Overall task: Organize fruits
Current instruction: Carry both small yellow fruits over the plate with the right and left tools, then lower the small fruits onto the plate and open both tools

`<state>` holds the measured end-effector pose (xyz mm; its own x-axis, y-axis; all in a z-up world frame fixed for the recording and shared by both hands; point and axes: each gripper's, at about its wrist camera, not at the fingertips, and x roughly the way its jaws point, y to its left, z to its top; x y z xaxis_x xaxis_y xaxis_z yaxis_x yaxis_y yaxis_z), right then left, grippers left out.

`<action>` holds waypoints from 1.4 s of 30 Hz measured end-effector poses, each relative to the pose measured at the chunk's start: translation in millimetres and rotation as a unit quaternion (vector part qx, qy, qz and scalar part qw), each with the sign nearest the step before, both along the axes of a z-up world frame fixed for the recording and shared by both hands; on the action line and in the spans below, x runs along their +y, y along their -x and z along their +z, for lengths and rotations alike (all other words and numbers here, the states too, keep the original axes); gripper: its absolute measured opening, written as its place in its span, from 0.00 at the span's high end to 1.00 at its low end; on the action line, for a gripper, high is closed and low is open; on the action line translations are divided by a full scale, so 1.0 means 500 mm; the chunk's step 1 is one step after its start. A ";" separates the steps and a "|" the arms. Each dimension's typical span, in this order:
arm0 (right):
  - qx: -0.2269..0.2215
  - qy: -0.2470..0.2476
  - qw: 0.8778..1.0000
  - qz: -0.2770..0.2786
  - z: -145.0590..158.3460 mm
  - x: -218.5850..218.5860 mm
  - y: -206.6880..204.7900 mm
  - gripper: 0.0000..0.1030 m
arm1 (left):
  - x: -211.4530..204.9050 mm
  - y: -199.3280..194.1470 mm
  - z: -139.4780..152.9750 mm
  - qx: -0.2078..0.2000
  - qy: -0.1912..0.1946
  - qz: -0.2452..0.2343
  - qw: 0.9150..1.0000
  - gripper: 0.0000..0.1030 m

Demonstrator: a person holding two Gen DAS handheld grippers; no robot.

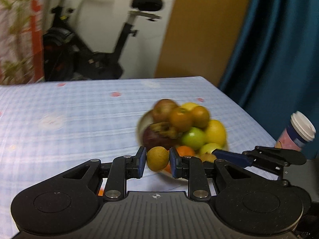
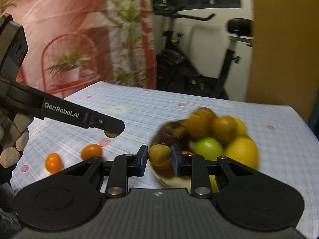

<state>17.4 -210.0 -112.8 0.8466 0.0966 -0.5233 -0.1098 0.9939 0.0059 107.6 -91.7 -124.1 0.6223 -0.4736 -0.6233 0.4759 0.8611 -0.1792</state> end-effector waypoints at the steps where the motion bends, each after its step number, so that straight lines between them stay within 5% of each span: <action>1: -0.001 -0.005 1.000 -0.008 -0.002 -0.010 0.007 0.73 | -0.016 -0.001 0.001 -0.004 -0.003 -0.007 1.000 0.74; 8: -0.002 -0.034 0.998 -0.044 -0.026 -0.064 0.026 0.73 | -0.100 -0.007 -0.024 0.005 -0.034 -0.047 0.998 0.74; 19: -0.010 -0.012 0.999 -0.033 -0.060 -0.057 0.038 0.73 | -0.132 -0.009 -0.055 0.024 -0.067 -0.062 0.996 0.74; 33: -0.015 -0.006 1.000 -0.025 -0.067 -0.054 0.036 0.66 | -0.141 -0.023 -0.067 0.040 -0.064 -0.063 0.995 0.72; 42: -0.015 -0.009 1.000 -0.023 -0.067 -0.054 0.037 0.62 | -0.101 -0.005 -0.032 0.013 -0.045 -0.037 0.998 0.60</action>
